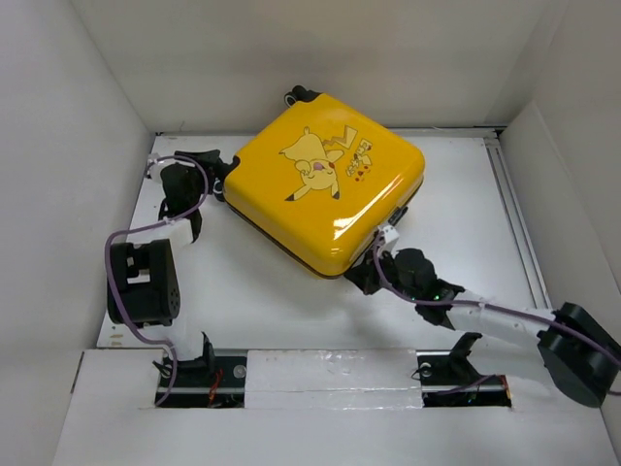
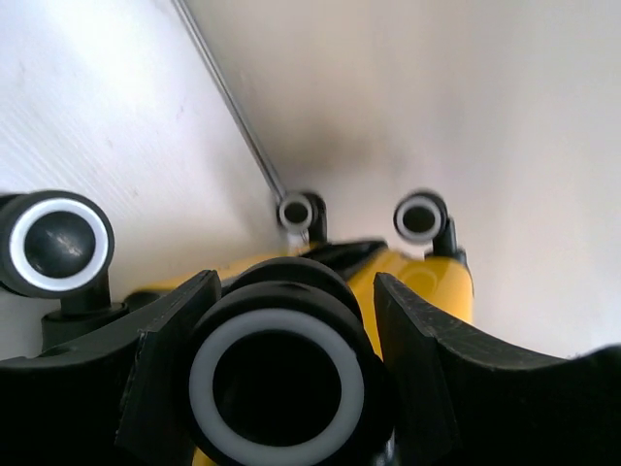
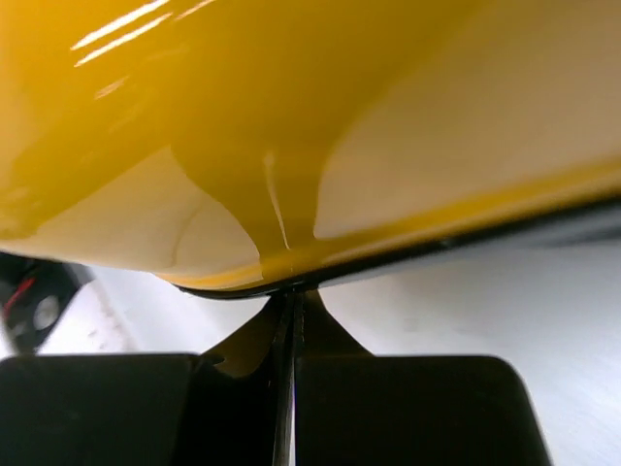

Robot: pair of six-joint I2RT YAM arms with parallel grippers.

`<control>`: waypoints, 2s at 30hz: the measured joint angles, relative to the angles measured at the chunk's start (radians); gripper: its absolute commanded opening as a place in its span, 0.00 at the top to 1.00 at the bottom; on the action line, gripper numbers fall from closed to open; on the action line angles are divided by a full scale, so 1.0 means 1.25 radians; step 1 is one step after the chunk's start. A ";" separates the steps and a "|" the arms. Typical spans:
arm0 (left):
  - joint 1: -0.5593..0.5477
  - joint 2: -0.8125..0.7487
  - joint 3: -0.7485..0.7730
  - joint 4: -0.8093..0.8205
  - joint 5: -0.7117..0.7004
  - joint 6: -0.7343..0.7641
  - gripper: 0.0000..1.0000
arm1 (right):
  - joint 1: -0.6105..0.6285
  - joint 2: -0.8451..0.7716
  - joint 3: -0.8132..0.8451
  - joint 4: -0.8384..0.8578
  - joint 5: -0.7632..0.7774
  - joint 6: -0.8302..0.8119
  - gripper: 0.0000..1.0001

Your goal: Pack the luggage

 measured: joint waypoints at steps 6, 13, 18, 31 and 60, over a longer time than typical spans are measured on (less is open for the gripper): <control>0.011 -0.059 -0.049 0.042 -0.055 0.018 1.00 | 0.057 0.063 0.038 0.023 -0.035 0.020 1.00; 0.011 -0.152 -0.159 0.105 -0.095 -0.029 1.00 | -0.208 0.042 0.154 -0.198 -0.218 -0.022 1.00; -0.012 -0.207 -0.179 0.063 -0.055 -0.045 1.00 | -0.458 0.100 0.234 -0.199 -0.275 -0.016 1.00; 0.010 -0.192 -0.053 -0.110 -0.075 0.076 1.00 | -0.420 0.005 0.074 -0.006 -0.247 -0.038 1.00; 0.015 -0.218 -0.156 -0.028 -0.048 0.029 1.00 | -0.061 -0.295 0.158 -0.459 -0.016 -0.160 1.00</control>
